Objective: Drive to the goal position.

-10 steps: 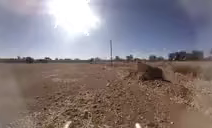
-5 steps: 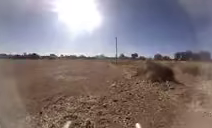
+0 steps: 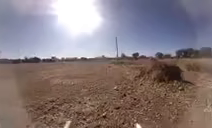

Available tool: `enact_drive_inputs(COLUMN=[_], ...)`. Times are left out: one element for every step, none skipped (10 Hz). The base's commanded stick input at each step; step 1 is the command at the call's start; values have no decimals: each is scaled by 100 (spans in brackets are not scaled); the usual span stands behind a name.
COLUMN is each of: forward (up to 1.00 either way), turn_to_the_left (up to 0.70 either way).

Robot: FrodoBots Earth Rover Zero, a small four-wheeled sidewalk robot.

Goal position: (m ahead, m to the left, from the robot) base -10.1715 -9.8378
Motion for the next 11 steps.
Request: enact_drive_inputs(forward=[50,50,50,50,50,50,50,50,50,50,50], turn_to_the_left=[0,0,0,0,0,0,0,0,0,0,0])
